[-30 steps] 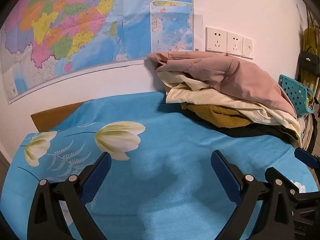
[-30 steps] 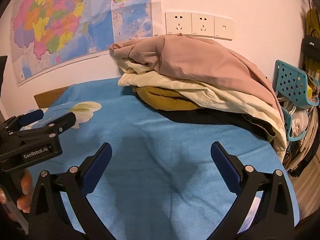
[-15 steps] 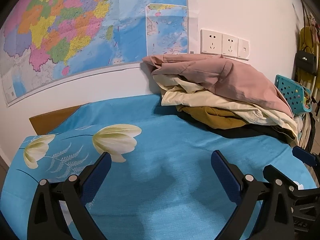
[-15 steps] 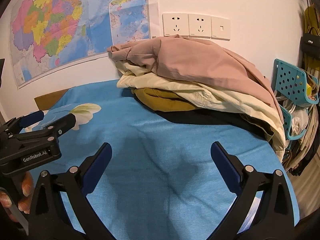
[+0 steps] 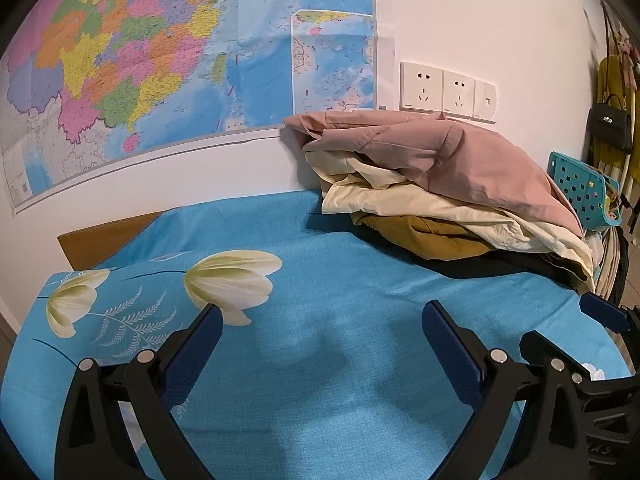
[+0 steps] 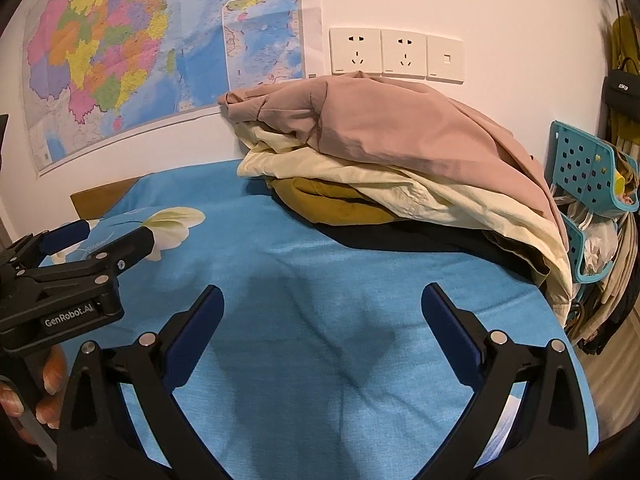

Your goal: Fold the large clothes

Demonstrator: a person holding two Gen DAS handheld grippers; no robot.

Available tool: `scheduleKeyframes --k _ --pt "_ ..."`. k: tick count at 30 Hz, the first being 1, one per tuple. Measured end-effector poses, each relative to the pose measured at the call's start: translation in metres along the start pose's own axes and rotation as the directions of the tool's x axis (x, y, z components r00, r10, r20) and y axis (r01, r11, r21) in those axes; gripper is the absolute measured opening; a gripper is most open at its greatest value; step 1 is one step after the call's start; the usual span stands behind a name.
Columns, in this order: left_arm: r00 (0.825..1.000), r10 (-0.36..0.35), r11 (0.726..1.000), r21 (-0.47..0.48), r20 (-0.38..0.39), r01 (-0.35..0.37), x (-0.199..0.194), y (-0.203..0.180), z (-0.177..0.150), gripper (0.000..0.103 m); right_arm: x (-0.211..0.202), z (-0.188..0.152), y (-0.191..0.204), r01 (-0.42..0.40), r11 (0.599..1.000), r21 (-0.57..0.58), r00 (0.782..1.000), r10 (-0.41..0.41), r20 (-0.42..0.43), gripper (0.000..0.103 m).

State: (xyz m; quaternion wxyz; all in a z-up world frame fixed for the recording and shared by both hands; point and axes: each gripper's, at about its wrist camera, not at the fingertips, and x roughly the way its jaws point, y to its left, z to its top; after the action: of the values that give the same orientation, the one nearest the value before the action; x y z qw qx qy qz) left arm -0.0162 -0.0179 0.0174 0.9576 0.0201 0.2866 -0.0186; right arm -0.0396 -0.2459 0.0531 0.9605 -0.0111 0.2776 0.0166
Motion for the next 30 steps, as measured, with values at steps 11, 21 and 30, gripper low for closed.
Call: scheduleKeyframes --k 11,21,30 --pt "1.000 -0.002 1.000 0.003 0.004 0.002 -0.0013 -0.0027 0.0000 0.096 -0.0015 -0.0001 0.0020 0.006 1.000 0.000 1.000 -0.006 0.006 0.097" --pt "1.000 -0.004 1.000 0.003 0.005 0.004 -0.0011 -0.0029 -0.0002 0.096 -0.0015 -0.0003 0.0012 0.008 1.000 0.007 1.000 -0.008 0.005 0.097" --pt "1.000 -0.007 1.000 0.002 -0.004 0.007 0.0003 -0.0041 -0.0018 0.096 -0.0003 -0.0014 0.0002 0.001 1.000 0.009 1.000 -0.001 0.001 0.097"
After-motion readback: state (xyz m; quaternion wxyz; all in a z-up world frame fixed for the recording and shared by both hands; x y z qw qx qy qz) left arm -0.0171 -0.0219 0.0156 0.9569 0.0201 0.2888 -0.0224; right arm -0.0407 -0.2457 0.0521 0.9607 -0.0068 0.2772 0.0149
